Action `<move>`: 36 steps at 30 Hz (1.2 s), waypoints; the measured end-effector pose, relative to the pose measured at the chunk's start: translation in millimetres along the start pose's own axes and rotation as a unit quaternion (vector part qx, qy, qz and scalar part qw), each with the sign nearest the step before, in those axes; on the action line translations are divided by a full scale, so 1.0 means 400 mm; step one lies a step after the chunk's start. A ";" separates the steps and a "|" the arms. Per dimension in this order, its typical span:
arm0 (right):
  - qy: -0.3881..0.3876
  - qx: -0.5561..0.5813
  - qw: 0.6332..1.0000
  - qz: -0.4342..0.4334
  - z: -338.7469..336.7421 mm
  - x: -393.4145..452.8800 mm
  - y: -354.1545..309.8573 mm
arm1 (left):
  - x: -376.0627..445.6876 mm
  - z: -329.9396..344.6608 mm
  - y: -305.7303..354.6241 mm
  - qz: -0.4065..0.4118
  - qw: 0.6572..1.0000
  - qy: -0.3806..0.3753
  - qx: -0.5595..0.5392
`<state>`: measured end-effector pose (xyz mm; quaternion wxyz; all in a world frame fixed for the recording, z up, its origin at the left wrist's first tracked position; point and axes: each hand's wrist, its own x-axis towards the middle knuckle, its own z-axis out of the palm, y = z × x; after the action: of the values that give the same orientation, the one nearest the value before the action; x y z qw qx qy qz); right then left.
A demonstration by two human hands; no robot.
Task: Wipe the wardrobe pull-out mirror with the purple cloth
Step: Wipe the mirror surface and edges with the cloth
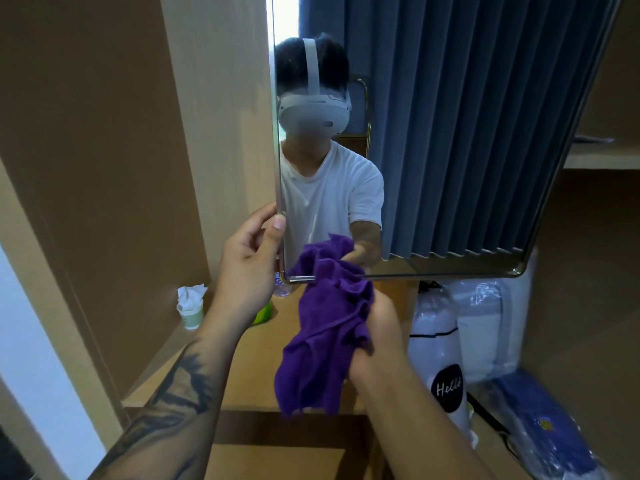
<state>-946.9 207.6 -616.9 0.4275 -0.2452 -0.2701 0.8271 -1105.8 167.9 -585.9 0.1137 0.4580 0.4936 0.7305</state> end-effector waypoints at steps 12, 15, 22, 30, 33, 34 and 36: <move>0.091 0.044 0.985 -0.143 -0.188 -0.043 -0.246 | 0.001 0.018 -0.013 0.027 0.999 0.022 -0.022; 0.111 0.052 0.976 -0.182 -0.226 -0.069 -0.313 | 0.002 0.020 -0.016 0.020 0.999 0.027 -0.032; 0.112 0.011 0.973 -0.203 -0.232 -0.050 -0.282 | 0.002 0.035 -0.027 0.043 0.997 0.058 -0.014; 0.080 0.090 0.987 -0.104 -0.123 -0.005 -0.135 | 0.000 0.033 -0.021 0.068 0.997 0.006 -0.018; 0.066 0.094 0.988 -0.099 -0.090 -0.004 -0.090 | 0.000 0.029 -0.019 0.061 0.998 0.004 -0.027; 0.063 0.100 0.989 -0.087 -0.074 -0.003 -0.080 | 0.000 0.029 -0.019 0.059 0.998 0.007 -0.031; 0.040 0.113 0.991 -0.052 -0.041 0.003 -0.057 | -0.001 0.025 -0.020 0.052 0.998 0.009 -0.031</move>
<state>-924.1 223.4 -614.2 0.5056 -0.2132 -0.1701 0.8185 -1099.9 177.8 -591.6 0.0851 0.4726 0.4471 0.7546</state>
